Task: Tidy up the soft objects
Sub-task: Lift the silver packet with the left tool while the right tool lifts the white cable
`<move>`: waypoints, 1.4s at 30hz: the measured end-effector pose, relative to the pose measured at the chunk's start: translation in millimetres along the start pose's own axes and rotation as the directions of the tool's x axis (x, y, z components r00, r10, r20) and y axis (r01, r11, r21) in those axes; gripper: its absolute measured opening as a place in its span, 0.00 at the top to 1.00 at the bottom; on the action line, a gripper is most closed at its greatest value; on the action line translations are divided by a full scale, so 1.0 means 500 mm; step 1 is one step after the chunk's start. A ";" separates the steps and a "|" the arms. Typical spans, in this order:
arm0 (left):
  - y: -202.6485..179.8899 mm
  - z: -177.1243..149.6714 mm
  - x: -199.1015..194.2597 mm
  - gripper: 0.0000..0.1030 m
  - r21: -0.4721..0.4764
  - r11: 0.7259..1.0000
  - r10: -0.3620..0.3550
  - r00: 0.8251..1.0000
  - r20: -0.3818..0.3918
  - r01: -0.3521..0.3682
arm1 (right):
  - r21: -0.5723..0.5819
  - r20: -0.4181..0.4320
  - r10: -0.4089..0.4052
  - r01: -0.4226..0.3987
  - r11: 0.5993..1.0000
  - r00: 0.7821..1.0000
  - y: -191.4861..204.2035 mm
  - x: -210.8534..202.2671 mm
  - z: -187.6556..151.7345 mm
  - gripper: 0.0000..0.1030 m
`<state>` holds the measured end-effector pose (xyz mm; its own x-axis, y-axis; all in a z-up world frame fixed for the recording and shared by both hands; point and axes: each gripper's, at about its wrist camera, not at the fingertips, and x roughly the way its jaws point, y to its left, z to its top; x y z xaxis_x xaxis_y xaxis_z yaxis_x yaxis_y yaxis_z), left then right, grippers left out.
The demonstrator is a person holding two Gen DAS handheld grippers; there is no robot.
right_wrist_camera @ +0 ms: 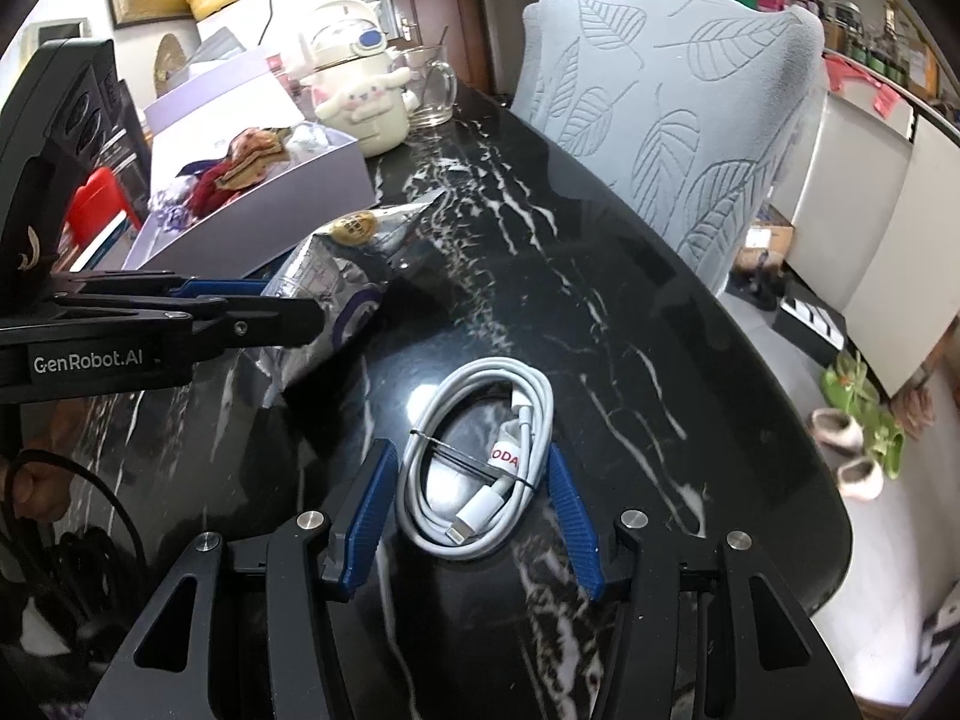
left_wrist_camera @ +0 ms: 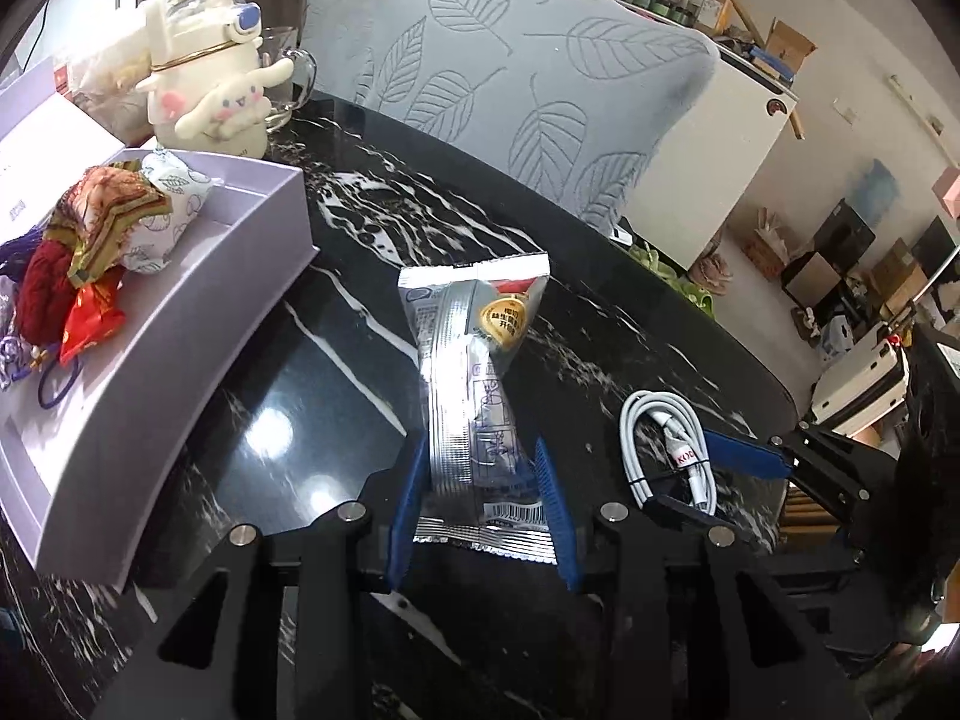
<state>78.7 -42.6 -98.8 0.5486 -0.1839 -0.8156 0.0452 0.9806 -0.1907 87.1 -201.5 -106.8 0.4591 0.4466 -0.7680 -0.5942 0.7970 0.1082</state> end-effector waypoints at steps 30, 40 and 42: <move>-0.040 0.013 0.067 0.65 0.071 0.995 0.068 0.998 -0.013 -0.067 | 0.002 0.081 -0.165 0.165 0.986 0.983 0.011 0.004 -0.014 0.51; -0.038 -0.020 0.039 0.69 0.038 0.997 0.063 0.998 -0.027 -0.062 | 0.063 0.084 -0.078 0.072 0.995 0.993 -0.003 -0.010 -0.012 0.51; -0.036 -0.028 0.029 0.70 0.023 0.998 0.053 0.998 -0.030 -0.052 | 0.056 0.091 -0.078 0.073 0.996 0.993 0.003 -0.016 -0.012 0.51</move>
<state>74.2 -63.7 -114.6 0.5246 -0.1337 -0.8408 0.0359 0.9902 -0.1350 78.5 -206.1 -104.6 0.5623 0.4178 -0.7137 -0.5206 0.8493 0.0870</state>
